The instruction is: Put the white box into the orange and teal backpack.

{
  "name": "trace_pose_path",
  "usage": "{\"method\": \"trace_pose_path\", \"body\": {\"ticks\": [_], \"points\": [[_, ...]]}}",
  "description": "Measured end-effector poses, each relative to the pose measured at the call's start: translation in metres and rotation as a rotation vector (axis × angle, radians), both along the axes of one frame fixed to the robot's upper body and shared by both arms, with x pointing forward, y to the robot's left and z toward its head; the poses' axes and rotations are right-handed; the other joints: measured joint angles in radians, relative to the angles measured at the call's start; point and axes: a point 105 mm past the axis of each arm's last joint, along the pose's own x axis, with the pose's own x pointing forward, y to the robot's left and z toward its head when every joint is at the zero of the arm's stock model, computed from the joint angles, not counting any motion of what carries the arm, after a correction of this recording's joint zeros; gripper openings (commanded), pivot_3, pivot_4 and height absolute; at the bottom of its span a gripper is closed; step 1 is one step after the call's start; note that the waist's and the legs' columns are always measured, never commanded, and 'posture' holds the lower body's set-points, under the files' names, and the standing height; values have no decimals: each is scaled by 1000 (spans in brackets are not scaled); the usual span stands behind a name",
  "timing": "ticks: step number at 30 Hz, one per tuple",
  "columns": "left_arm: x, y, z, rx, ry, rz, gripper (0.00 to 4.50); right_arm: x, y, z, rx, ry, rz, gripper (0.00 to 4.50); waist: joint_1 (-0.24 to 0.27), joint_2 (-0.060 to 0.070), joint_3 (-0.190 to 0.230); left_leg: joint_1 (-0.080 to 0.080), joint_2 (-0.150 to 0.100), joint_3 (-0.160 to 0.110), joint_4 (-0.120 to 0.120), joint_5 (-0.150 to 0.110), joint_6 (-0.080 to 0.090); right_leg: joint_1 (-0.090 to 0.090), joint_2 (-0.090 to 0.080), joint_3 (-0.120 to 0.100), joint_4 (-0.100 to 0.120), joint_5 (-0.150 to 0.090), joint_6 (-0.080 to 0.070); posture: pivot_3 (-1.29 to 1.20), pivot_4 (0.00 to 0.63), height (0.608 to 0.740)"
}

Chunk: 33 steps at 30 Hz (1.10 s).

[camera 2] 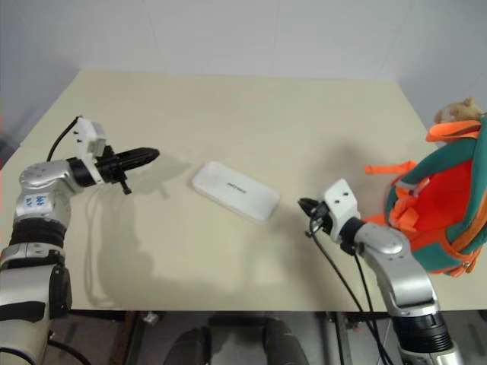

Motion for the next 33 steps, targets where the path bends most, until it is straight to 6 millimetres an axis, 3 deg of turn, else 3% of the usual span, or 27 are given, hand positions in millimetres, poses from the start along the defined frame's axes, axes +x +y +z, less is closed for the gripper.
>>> {"method": "trace_pose_path", "body": {"ticks": [11, 19, 33], "points": [[19, -20, -49, 79, 192, 28, 4, 10, 1, -20, -122, 2, -140, 20, 2, 0, 0, -1, 0, 0, 0, 0, 0, 0, 0, 0, 0, 0, 0, 0, 150, 740], [33, -31, -46, 48, 189, 104, 4, 13, 13, -34, -170, 21, -133, 20, 1, 0, 0, -1, 0, 0, -1, 0, 0, 0, 0, 0, 0, 0, 0, 0, 150, 740], [36, -50, -59, 54, 236, 84, 4, 12, 43, -30, -141, 18, -30, 20, 3, 0, 0, -1, 0, -1, -1, 0, 0, 0, 1, 0, 0, 0, 1, 0, 150, 740]]}}
